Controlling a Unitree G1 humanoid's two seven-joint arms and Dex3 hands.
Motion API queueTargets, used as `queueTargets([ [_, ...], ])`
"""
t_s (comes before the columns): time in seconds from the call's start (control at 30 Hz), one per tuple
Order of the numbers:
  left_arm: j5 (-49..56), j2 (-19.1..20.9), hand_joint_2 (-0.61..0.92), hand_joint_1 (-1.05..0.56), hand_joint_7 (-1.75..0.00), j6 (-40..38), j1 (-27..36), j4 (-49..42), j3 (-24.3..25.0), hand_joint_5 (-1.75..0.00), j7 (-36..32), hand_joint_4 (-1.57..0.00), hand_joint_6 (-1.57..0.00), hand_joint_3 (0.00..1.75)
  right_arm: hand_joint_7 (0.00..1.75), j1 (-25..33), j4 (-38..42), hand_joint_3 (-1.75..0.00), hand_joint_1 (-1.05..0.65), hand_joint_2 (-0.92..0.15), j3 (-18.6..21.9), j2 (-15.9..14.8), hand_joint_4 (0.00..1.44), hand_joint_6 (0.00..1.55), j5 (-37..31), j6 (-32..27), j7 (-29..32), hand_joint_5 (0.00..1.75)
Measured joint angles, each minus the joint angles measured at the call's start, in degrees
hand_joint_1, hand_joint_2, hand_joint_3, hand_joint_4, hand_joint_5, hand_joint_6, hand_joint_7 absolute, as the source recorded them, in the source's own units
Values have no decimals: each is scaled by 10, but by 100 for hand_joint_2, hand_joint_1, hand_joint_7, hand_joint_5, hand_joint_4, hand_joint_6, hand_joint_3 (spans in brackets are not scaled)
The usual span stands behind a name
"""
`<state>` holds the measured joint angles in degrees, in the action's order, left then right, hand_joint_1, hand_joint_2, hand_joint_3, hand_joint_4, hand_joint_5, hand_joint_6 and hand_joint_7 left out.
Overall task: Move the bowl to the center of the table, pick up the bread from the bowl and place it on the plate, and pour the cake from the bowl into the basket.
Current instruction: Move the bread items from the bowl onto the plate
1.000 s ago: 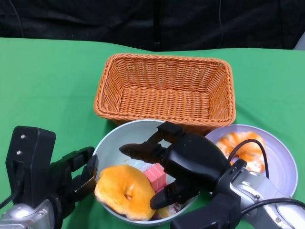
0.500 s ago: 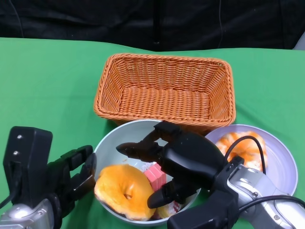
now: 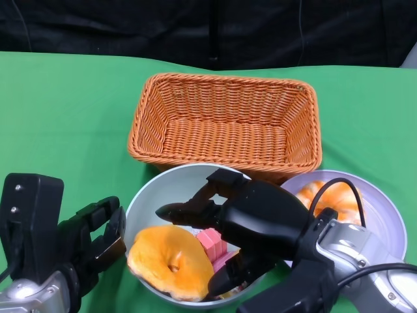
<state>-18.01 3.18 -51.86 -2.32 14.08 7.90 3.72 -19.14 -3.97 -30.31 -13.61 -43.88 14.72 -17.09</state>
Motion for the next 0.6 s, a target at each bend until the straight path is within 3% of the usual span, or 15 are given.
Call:
queueTargets([
  [0.33, -1, -3, 92, -53, -2, 0, 0, 0, 3, -47, 0, 0, -15, 79, 7, 2, -16, -6, -73, -92, 0, -5, 0, 26, 1, -5, -24, 82],
  [0.6, 1, -3, 92, -53, -2, 8, 0, -1, -4, -48, 0, 0, -15, 79, 10, 1, 31, -8, -66, -92, -13, -3, 0, 29, -21, 13, 32, 92],
])
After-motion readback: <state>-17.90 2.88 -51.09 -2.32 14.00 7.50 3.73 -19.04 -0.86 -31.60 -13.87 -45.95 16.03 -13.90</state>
